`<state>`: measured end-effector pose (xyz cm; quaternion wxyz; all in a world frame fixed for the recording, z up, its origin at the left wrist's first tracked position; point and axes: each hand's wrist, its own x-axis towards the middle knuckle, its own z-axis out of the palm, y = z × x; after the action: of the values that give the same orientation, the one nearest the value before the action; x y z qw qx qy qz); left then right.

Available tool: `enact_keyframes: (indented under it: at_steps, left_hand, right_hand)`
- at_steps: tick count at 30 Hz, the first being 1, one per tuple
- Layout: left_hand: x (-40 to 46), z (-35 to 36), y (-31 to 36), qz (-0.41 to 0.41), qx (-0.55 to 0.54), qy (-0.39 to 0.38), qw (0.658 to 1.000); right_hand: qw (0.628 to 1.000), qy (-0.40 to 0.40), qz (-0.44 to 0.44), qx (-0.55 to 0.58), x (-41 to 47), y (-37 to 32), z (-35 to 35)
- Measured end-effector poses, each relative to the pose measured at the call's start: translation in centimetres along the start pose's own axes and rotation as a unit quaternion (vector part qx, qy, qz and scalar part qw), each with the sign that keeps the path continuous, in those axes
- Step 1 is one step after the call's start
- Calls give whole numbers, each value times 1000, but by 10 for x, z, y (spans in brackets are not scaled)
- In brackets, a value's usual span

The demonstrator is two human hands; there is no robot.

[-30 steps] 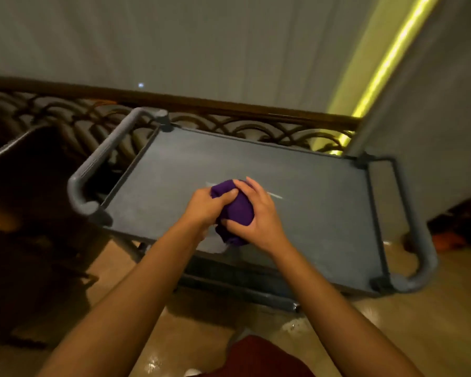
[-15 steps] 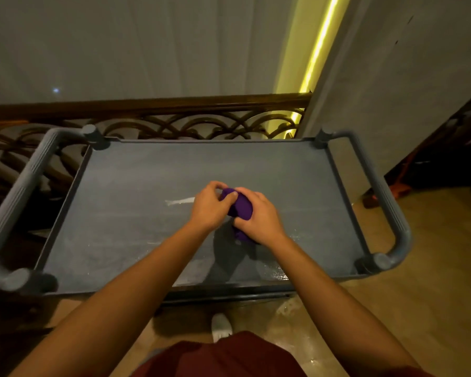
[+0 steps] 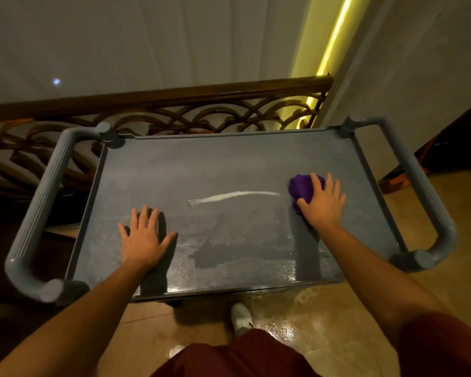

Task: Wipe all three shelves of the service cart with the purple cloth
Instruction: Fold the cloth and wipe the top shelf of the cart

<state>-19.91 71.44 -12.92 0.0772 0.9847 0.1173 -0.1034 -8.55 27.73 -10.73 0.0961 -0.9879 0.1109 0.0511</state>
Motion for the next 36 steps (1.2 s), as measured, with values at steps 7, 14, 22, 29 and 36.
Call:
enact_keyframes:
  at_steps: [7, 14, 22, 29, 36]
  left_hand:
    - [-20, 14, -44, -37, 19, -81, 996]
    - [-18, 18, -38, -34, 37, -94, 994]
    - [-19, 14, -35, -26, 29, -109, 993]
    - [-36, -11, -83, -37, -81, -102, 991]
    - [-60, 19, -74, -41, 6, -99, 994]
  right_hand:
    - [996, 45, 7, 70, -2, -1, 29]
    - [984, 64, 70, 148, -1, -61, 44]
    - [977, -13, -96, 188, -58, -189, 70]
    - [969, 47, -63, 233, -23, -154, 49]
    - [964, 24, -25, 264, -24, -173, 69]
